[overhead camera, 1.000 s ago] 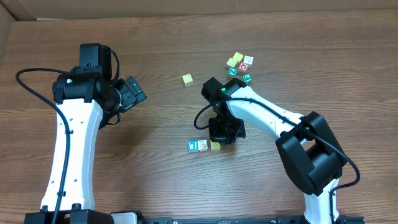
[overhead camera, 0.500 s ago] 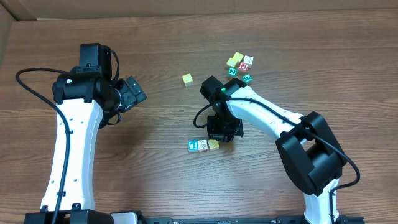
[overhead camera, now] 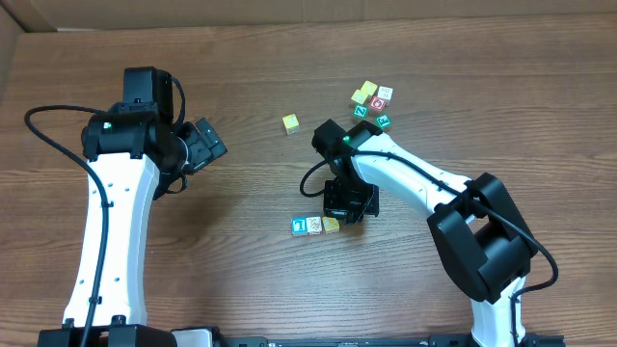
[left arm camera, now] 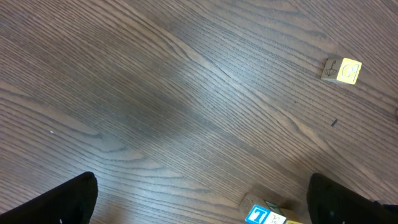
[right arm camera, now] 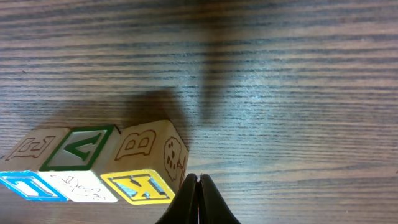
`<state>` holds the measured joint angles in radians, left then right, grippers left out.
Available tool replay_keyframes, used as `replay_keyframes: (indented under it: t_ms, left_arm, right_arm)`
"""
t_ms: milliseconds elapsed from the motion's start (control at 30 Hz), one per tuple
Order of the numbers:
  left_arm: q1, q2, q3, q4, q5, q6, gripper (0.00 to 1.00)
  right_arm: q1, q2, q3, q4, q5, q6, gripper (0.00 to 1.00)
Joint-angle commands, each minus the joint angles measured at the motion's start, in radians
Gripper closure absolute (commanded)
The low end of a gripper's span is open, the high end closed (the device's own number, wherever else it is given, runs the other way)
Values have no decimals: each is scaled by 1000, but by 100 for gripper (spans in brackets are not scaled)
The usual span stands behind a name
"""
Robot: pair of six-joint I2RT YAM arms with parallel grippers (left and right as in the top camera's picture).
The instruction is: Flip 3 blocks
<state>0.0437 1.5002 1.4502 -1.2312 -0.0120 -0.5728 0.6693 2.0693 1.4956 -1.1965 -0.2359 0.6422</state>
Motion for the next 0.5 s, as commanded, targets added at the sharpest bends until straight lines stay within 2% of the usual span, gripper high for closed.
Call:
replay_keyframes:
  t_ms: [0,467]
  left_arm:
    - [2,7,6,2,-2,4,1]
    - [2,7,6,2,-2,4,1]
  right_arm:
    - [6,-27,-6,-8,7,22,96]
    - [6,-27,-6,-16,7,51,96]
